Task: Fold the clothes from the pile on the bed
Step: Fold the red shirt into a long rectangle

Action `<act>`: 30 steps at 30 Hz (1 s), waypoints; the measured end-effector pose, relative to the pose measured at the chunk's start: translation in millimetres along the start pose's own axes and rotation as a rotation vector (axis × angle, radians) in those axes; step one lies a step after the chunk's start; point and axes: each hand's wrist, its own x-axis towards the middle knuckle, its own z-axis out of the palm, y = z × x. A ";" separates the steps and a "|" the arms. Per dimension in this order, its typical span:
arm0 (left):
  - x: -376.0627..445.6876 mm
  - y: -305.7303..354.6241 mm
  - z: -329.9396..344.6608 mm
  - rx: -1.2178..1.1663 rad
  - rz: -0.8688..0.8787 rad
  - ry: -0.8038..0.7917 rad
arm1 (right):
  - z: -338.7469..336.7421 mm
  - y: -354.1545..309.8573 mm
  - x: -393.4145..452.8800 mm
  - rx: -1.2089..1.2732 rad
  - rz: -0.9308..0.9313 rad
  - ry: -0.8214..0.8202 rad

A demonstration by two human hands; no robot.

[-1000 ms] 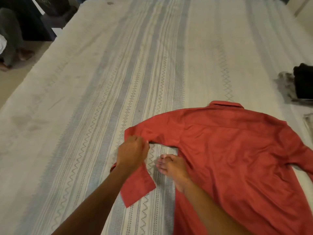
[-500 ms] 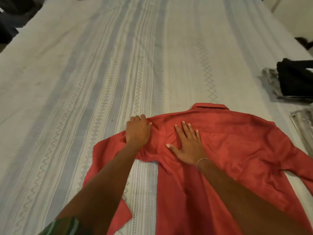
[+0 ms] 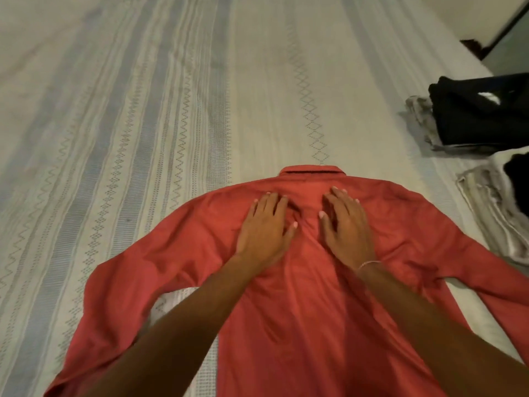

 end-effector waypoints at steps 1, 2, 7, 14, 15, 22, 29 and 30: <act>1.4 0.7 5.3 0.039 -0.020 -0.060 | -4.8 16.0 4.2 -0.105 0.030 -0.102; 3.4 -1.8 8.9 0.099 -0.032 -0.080 | -9.7 31.7 8.2 -0.201 0.055 -0.203; 11.6 -16.1 16.2 0.233 -0.031 -0.116 | -26.4 88.7 32.2 -0.346 0.006 -0.371; 12.1 -37.6 10.6 0.211 -0.009 -0.110 | -23.2 101.4 42.9 -0.261 -0.029 -0.364; 12.2 -39.3 8.3 0.198 0.003 -0.130 | -25.4 103.1 44.3 -0.242 -0.028 -0.369; -35.2 28.9 -3.3 0.165 -0.169 -0.052 | -38.2 30.6 -27.9 -0.189 0.044 -0.182; -153.5 10.2 7.6 -0.005 -0.160 -0.045 | -64.5 73.1 -128.6 -0.217 0.012 -0.267; -153.7 3.3 5.3 0.005 -0.145 -0.048 | -67.2 82.6 -123.8 -0.235 -0.001 -0.282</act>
